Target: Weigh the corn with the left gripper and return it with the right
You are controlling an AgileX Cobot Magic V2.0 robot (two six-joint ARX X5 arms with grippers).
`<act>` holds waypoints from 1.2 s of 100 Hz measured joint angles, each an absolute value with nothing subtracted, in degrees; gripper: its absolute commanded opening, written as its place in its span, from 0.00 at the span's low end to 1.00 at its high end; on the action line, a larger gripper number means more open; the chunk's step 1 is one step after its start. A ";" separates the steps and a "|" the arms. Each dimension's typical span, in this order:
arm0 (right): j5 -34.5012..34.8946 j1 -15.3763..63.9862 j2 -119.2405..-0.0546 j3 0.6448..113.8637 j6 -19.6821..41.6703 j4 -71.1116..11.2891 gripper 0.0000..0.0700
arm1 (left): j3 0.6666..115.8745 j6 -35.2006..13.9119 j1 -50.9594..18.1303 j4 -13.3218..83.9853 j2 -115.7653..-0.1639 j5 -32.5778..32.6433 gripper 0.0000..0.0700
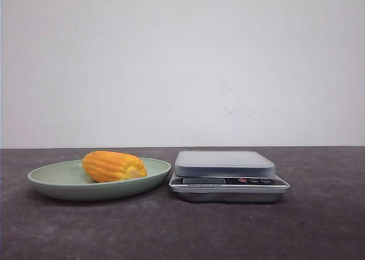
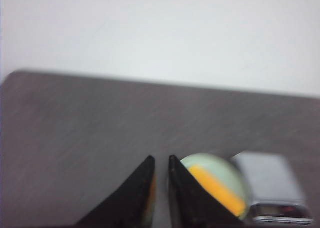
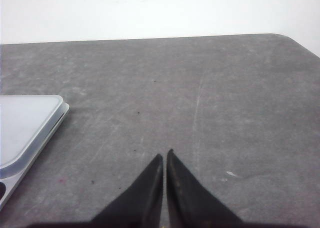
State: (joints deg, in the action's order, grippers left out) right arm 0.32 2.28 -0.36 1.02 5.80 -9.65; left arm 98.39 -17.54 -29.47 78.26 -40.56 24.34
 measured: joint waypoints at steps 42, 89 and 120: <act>0.30 2.28 -0.36 1.02 5.80 -9.65 0.01 | 37.74 -16.03 -7.94 15.70 -20.47 -8.49 0.00; 0.25 2.28 -0.36 1.02 5.78 -9.65 0.01 | 6.15 -8.97 1.45 8.19 -1.83 -8.43 0.00; 0.16 2.28 -0.36 1.02 5.78 -9.65 0.01 | 1.80 -3.66 2.50 8.25 -0.27 -5.91 0.00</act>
